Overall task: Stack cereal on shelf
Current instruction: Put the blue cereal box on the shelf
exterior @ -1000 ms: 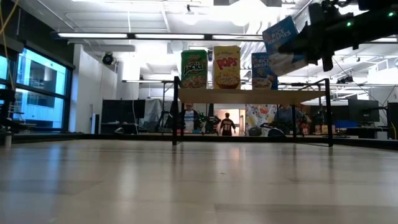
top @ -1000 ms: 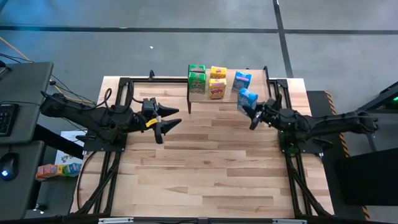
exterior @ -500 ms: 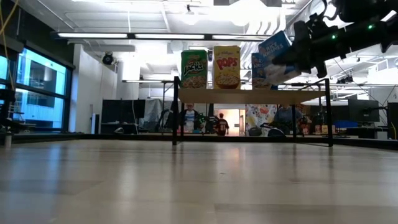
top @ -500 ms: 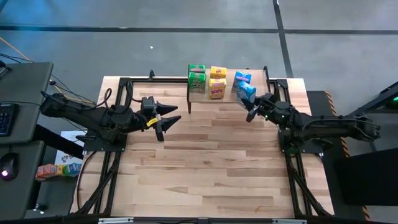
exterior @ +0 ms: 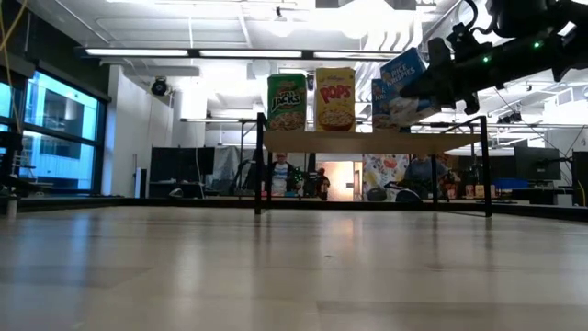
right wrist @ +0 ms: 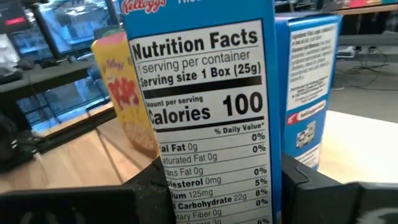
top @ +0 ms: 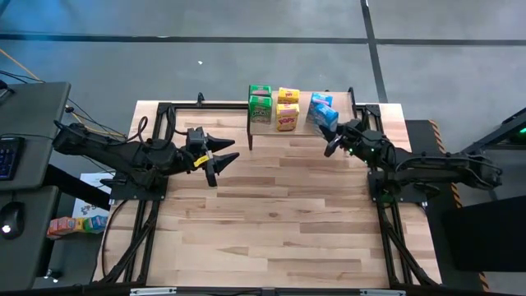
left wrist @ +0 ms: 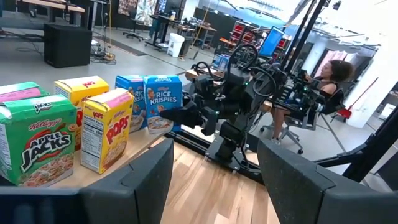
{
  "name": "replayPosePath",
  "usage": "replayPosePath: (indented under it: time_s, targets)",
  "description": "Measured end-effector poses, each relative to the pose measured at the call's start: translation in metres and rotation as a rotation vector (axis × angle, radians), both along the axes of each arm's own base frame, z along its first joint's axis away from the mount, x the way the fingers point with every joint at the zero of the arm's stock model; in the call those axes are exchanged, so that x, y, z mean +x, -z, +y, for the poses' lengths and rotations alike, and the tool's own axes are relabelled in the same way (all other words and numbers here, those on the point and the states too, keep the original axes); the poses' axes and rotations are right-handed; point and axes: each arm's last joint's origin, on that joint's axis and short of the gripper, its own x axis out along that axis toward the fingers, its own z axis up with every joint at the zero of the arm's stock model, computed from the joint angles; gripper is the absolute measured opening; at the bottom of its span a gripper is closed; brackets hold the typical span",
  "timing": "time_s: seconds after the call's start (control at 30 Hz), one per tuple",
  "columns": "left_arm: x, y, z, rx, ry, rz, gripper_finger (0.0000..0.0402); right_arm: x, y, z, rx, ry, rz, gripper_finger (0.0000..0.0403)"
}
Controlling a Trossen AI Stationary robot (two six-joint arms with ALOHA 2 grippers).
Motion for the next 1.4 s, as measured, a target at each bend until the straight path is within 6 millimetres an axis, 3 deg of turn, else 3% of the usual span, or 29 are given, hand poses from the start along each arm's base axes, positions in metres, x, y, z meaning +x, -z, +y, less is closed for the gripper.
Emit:
replayPosePath:
  time_s: [0.3, 1.17, 1.4]
  targets:
    - [0.0000, 0.0000, 0.0000, 0.000, 0.000, 0.000, 0.0223, 0.0002, 0.0059, 0.0011, -0.014, -0.050, 0.090, 0.0128]
    - [0.0000, 0.0001, 0.0000, 0.000, 0.001, 0.001, 0.0223, 0.0080, 0.0077, -0.0017, -0.055, -0.043, 0.103, 0.0129]
    - [0.0000, 0.0003, 0.0000, 0.000, 0.001, 0.003, 0.0223, 0.0082, 0.0078, -0.0015, -0.054, -0.054, 0.103, 0.0153]
